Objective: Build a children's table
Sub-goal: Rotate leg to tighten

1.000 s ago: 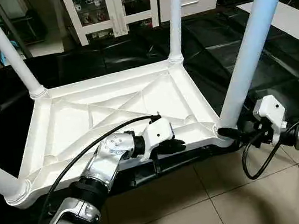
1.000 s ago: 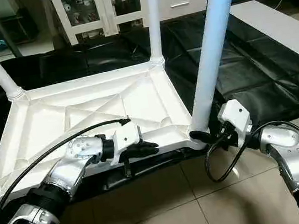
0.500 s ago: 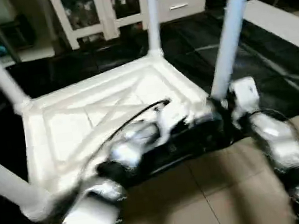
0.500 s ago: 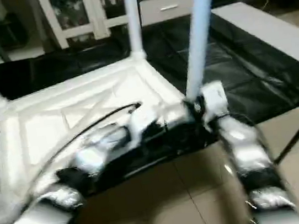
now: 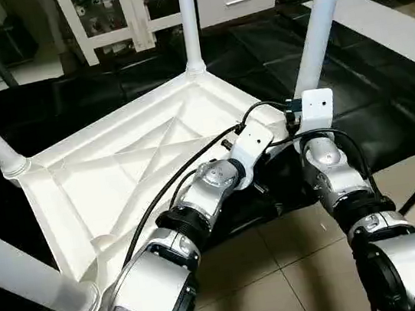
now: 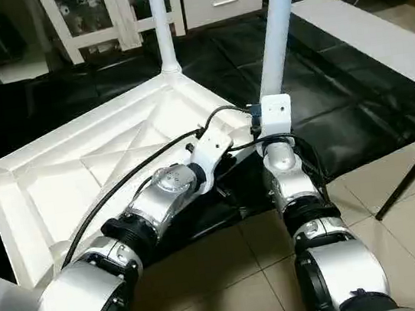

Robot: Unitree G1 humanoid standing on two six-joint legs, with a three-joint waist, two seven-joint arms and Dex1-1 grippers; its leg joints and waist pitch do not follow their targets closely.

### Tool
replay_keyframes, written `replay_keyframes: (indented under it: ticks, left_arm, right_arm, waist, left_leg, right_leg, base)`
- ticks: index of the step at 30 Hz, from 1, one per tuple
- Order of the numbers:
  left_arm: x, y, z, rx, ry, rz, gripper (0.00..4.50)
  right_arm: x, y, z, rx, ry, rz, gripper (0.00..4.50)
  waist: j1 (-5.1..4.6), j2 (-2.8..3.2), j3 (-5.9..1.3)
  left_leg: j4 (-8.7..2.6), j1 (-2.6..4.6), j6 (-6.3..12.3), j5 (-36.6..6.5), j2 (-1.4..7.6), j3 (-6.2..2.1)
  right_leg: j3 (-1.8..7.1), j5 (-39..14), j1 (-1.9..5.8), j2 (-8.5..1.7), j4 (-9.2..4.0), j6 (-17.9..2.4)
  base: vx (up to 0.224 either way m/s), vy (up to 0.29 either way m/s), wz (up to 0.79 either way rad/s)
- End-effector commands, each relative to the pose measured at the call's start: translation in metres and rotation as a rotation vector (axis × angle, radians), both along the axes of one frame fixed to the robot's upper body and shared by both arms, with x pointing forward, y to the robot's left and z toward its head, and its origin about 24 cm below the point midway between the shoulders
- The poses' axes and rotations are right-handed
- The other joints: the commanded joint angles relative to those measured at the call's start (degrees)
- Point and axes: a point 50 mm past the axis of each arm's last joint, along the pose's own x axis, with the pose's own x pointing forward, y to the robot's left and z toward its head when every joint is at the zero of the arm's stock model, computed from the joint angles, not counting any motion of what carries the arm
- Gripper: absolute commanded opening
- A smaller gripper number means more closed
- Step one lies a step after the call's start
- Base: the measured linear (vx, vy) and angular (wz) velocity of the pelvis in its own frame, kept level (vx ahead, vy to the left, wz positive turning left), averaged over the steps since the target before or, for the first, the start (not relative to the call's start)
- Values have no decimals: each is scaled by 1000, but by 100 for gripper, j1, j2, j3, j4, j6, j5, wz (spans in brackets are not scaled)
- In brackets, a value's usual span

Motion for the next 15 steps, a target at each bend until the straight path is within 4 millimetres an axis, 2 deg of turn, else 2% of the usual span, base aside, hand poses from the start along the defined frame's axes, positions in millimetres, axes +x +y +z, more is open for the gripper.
replay_keyframes:
  ticks: [1, 2, 4, 6, 7, 10, 11, 12, 13, 14, 15]
  left_arm:
    - [13, 10, 11, -3, -54, 136, 0]
    - [13, 10, 11, 1, -54, 131, 0]
    - [12, 9, 10, 5, -55, 121, 0]
    - [11, 8, 10, 12, -62, 95, 0]
    - [11, 7, 10, 16, -68, 84, 0]
    - [10, 6, 10, 21, -75, 60, 0]
    - [9, 6, 9, 21, -75, 55, 0]
    - [9, 6, 9, 25, -80, 44, 0]
    - [9, 6, 9, 25, -80, 44, 0]
    - [8, 5, 8, 34, -85, 26, 0]
    - [7, 5, 7, 43, -93, 6, 0]
  right_arm:
    - [-5, -3, -12, 35, 28, 1, 195]
    - [-5, -2, -11, 38, 16, 14, 230]
    - [-4, 1, -7, 25, -11, 62, 265]
    - [-6, 1, -3, -11, -64, 103, 268]
    - [-7, 0, -2, -16, -80, 109, 284]
    - [-13, -5, -2, -20, -118, 113, 310]
    - [-15, -6, -2, -19, -130, 113, 310]
    - [-20, -9, -3, -28, -147, 119, 323]
    - [-20, -9, -3, -28, -147, 119, 334]
    - [-31, -13, -4, -49, -170, 135, 345]
    - [-40, -17, -7, -65, -174, 145, 354]
  waist:
    - [25, -115, -473]
    - [28, -123, -475]
    - [29, -105, -474]
    - [17, -103, -478]
    - [11, -102, -481]
    - [32, -106, -492]
    - [52, -100, -493]
    - [60, -62, -486]
    - [67, -83, -486]
    - [79, -82, -473]
    - [96, -35, -468]
  left_leg:
    - [-331, 262, 1155, -367, 277, -190]
    - [-333, 266, 1122, -467, 279, -188]
    - [-340, 267, 1084, -509, 284, -193]
    - [-343, 254, 1064, -509, 287, -201]
    - [-339, 266, 1057, -539, 288, -199]
    - [-325, 270, 1129, -426, 291, -197]
    - [-327, 272, 1168, -357, 298, -202]
    - [-325, 273, 1184, -339, 293, -207]
    - [-326, 277, 1186, -359, 297, -202]
    - [-335, 269, 1162, -439, 294, -199]
    - [-331, 280, 1151, -435, 297, -212]
  right_leg:
    - [24, 282, 272, -137, -257, -1622]
    - [27, 183, 277, -141, -265, -1614]
    - [24, 162, 278, -133, -263, -1614]
    - [21, 199, 283, -130, -247, -1600]
    - [21, 198, 281, -135, -257, -1585]
    - [30, 363, 286, -133, -247, -1611]
    - [29, 419, 278, -128, -237, -1605]
    - [27, 425, 280, -124, -237, -1583]
    - [26, 411, 274, -125, -249, -1559]
    - [27, 320, 280, -125, -273, -1517]
    - [32, 316, 269, -123, -267, -1473]
  base:
    - [0, 0, 0]
    - [0, 0, 0]
    - [0, 0, 0]
    - [0, 0, 0]
    - [0, 0, 0]
    - [0, 0, 0]
    - [0, 0, 0]
    - [0, 0, 0]
    - [0, 0, 0]
    - [0, 0, 0]
    - [0, 0, 0]
